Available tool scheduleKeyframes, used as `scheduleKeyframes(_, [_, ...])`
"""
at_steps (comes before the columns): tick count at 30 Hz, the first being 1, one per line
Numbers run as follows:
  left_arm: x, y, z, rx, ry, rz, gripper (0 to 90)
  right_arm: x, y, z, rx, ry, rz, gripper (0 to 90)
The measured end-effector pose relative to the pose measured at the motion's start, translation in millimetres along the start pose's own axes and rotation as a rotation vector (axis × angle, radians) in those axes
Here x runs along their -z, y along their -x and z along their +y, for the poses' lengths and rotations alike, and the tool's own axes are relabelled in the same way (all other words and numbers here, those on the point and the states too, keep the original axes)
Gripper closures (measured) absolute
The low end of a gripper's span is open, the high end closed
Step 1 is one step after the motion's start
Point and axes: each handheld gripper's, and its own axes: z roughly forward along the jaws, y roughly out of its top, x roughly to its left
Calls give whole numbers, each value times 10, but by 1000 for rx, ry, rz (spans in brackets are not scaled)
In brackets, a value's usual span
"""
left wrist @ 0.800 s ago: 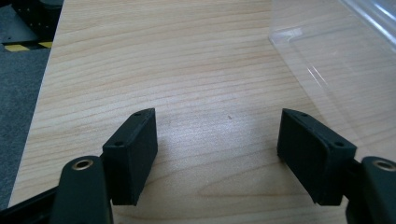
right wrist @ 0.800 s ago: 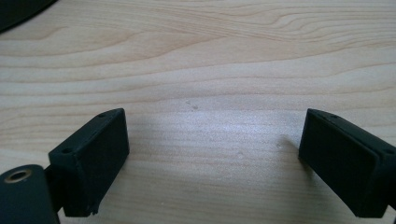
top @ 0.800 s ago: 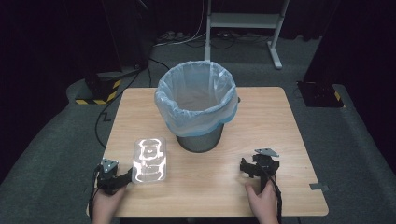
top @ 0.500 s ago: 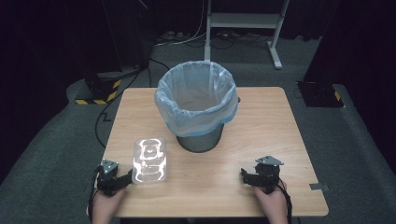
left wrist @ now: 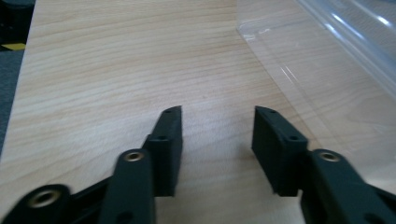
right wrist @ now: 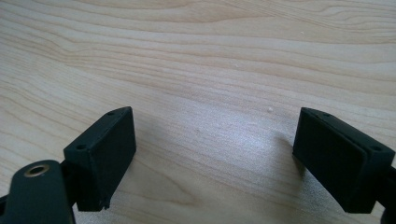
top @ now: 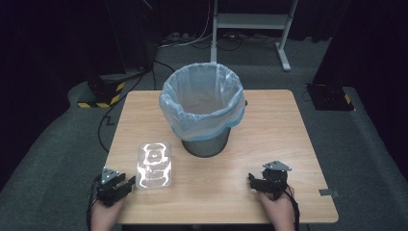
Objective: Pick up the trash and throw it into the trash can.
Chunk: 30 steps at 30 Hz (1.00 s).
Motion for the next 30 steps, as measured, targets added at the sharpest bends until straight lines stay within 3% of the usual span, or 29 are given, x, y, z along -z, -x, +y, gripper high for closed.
scheduleKeyframes(5, [239,-37,111,39,103,-40,618,-13,-5,-4,1,17,-16,130])
scheduleKeyframes(9, [361,89,196,48,168,-89,581,-12,-8,-4,-1,16,-18,131])
scheduleKeyframes(10, [366,173,230,44,176,-91,522,-8,-12,-4,-5,10,-17,132])
scheduleKeyframes(12, [355,212,242,46,178,-95,493,-6,-11,-4,-2,10,-18,132])
scheduleKeyframes(15, [272,332,253,42,181,-79,357,-8,-25,-9,-5,17,-26,138])
scheduleKeyframes(17, [177,390,247,52,159,-79,332,-8,-26,-10,-6,17,-26,138])
scheduleKeyframes(22, [43,433,243,85,131,-140,323,-9,-26,-10,-7,17,-25,138])
scheduleKeyframes(27, [22,476,240,80,120,-211,352,-8,-26,-10,-6,17,-26,138])
scheduleKeyframes(30, [38,583,227,59,115,-227,375,-8,-27,-10,-7,17,-26,139])
